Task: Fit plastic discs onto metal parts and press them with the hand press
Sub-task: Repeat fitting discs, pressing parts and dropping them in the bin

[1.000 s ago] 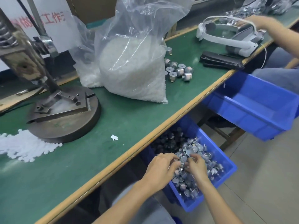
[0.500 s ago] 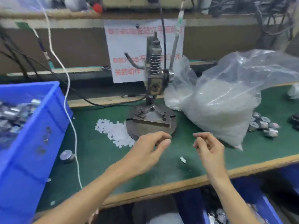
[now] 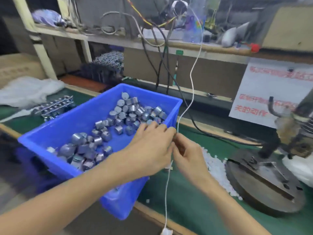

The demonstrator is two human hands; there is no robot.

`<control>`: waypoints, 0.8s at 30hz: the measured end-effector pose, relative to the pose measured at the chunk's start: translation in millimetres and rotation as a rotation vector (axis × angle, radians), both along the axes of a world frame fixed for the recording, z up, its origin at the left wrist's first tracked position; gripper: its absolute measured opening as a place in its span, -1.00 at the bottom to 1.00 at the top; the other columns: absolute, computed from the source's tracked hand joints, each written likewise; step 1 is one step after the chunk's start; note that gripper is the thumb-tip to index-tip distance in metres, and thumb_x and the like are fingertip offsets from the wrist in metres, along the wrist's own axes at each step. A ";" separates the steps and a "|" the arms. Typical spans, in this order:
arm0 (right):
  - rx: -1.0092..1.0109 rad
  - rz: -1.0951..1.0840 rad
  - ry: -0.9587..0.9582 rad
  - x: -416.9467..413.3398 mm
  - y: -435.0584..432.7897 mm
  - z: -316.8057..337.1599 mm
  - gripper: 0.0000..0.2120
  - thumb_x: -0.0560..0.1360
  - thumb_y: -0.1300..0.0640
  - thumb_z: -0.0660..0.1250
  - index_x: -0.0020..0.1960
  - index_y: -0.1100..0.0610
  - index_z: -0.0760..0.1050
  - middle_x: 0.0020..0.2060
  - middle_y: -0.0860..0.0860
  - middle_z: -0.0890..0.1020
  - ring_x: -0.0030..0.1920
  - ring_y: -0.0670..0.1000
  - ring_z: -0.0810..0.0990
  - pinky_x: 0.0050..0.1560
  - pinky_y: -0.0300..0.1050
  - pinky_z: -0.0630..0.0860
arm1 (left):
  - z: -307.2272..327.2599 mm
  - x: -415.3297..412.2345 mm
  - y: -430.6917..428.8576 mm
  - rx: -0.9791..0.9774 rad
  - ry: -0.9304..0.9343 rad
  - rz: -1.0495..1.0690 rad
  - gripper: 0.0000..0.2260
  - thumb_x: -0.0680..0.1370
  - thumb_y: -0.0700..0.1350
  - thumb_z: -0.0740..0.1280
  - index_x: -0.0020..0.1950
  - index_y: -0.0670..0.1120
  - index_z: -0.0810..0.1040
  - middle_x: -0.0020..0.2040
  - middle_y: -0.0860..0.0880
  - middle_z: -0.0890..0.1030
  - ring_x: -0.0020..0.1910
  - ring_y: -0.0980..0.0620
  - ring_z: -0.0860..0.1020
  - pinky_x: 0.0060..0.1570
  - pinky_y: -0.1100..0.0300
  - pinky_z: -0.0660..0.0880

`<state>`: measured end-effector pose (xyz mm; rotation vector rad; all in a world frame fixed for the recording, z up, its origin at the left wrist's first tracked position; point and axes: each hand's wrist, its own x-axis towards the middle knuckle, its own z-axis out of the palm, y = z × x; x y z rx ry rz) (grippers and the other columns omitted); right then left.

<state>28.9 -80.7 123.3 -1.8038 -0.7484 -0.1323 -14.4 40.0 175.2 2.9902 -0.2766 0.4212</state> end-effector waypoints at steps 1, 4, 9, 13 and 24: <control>0.003 0.026 -0.051 1.6 16.0 7.1 -0.74 0.40 0.26 0.18 -0.16 -0.07 0.52 -0.40 -0.21 0.54 -0.39 -0.21 0.43 -0.30 -0.33 0.37 | 6.0 1.7 17.3 -0.007 0.024 0.032 -0.78 0.59 -0.05 0.09 0.20 -0.01 0.37 0.13 0.02 0.47 0.17 -0.05 0.35 0.09 0.06 0.18; -0.041 0.040 -0.171 9.3 57.4 21.3 -0.81 0.44 0.27 0.20 -0.09 0.14 0.58 -0.25 -0.16 0.61 -0.25 -0.17 0.55 -0.15 -0.31 0.45 | 8.1 12.8 74.9 0.008 0.192 0.181 -0.77 0.57 -0.13 0.12 0.20 -0.05 0.42 0.14 -0.05 0.53 0.16 -0.11 0.44 0.01 0.07 0.30; -0.497 0.042 -0.150 24.8 91.0 12.4 -0.84 0.52 0.14 0.20 0.01 0.03 0.53 -0.19 -0.05 0.64 -0.14 0.08 0.56 -0.09 -0.02 0.48 | -36.0 41.1 135.3 0.374 0.778 0.245 -0.59 0.56 -0.08 0.18 0.41 -0.08 0.28 0.29 -0.14 0.41 0.23 -0.16 0.44 0.15 -0.02 0.43; -0.551 -0.020 -0.178 25.9 90.3 6.2 -0.85 0.51 0.08 0.13 -0.08 0.00 0.49 -0.29 -0.06 0.63 -0.19 0.09 0.56 -0.18 -0.05 0.45 | -68.2 57.6 148.2 0.559 0.924 0.224 -0.63 0.53 -0.18 0.17 0.34 -0.09 0.34 0.25 -0.13 0.41 0.18 -0.17 0.46 0.10 -0.09 0.47; -0.219 0.105 -0.236 30.4 69.0 9.5 -0.63 0.47 0.22 0.38 0.26 0.16 0.45 -0.02 0.00 0.51 -0.14 -0.11 0.47 -0.03 -0.27 0.44 | 1.6 52.3 98.9 -0.600 0.356 0.188 -0.83 0.49 -0.02 0.28 -0.13 -0.10 0.57 -0.26 -0.05 0.67 -0.38 0.09 0.56 -0.37 0.24 0.44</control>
